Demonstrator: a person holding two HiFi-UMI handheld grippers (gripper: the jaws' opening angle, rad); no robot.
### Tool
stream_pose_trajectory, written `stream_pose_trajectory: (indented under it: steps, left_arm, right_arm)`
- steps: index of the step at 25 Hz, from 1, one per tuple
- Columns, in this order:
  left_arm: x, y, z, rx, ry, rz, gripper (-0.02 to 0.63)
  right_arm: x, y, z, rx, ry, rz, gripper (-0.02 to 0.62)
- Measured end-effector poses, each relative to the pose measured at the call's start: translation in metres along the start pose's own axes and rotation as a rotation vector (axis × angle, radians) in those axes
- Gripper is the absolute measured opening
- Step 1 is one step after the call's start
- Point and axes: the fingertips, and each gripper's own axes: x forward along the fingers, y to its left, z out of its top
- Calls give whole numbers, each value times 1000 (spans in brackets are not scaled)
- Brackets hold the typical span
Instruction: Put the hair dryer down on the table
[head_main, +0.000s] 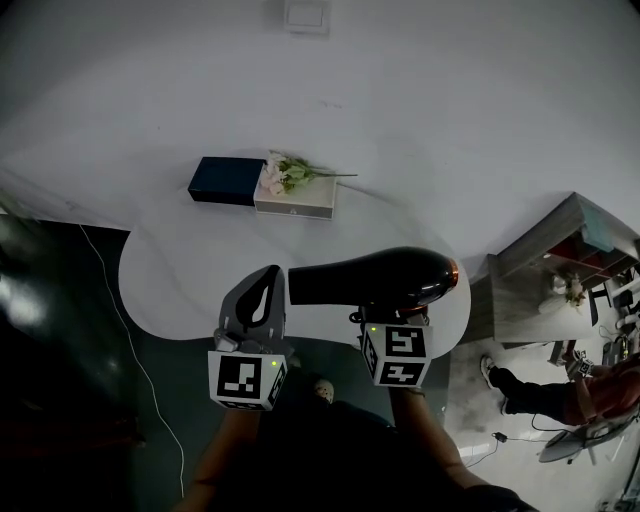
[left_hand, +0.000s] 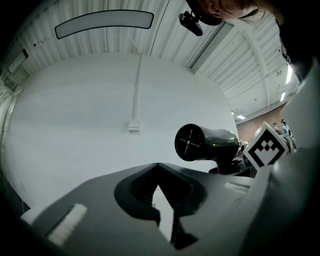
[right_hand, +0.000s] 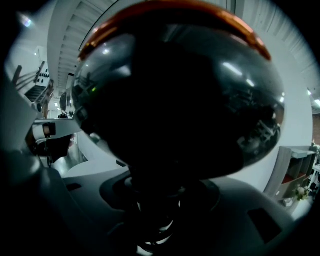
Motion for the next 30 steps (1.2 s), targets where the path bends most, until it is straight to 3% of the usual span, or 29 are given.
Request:
stream_pose_trajectory:
  steps: [7, 18, 30]
  left_arm:
    - [40, 34, -15, -1, 25, -14, 6]
    - [113, 87, -56, -24, 86, -113, 6]
    - [147, 105, -99, -31, 178, -173, 8]
  right_arm:
    - [51, 1, -5, -7, 39, -21, 219]
    - [129, -4, -23, 32, 122, -102, 218]
    - [170, -6, -92, 107, 333, -132, 218]
